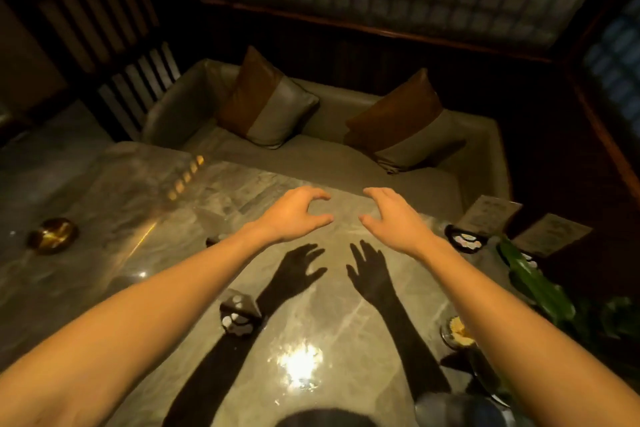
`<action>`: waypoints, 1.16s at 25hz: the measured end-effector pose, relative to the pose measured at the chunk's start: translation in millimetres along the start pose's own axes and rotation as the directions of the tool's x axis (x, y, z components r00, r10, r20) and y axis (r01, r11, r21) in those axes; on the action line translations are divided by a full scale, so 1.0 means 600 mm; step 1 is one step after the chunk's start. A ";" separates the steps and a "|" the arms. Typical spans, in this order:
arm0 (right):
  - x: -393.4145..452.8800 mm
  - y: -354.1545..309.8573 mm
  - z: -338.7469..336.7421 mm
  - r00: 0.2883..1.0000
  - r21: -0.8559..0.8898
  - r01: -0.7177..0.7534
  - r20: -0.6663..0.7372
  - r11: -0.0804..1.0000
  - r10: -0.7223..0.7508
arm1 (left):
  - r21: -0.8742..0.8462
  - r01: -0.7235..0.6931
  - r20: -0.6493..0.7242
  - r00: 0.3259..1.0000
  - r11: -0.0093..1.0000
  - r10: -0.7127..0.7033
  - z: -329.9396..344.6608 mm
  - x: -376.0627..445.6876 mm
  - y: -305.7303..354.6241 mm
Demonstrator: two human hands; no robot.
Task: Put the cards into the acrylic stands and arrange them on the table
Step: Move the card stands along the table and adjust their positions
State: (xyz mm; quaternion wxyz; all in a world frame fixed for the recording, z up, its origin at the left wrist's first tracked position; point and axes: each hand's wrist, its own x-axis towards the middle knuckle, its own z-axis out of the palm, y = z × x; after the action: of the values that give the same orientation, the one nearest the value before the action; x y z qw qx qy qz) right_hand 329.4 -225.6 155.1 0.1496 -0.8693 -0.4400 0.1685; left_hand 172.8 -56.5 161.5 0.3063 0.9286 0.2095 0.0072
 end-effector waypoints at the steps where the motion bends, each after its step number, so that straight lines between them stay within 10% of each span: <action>1: 0.001 -0.033 0.028 1.000 0.006 0.017 0.025 1.000 -0.017 | -0.015 0.025 -0.006 1.000 1.000 -0.025 -0.008 -0.029 -0.031; 14: -0.077 -0.233 0.284 0.912 0.360 -0.072 0.401 0.930 -0.084 | -0.322 0.297 0.117 0.955 0.899 -0.274 0.016 -0.260 -0.299; 29: -0.058 -0.184 0.277 0.979 0.345 -0.048 0.203 0.937 -0.024 | -0.260 0.179 0.027 0.984 0.949 -0.179 0.050 -0.189 -0.273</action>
State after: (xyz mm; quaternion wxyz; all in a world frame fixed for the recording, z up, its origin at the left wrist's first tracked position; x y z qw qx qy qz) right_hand 160.5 -172.8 56.9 0.2542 -0.8099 -0.4108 0.3328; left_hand 10.8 0.6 56.5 0.4258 0.8572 0.2895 0.0054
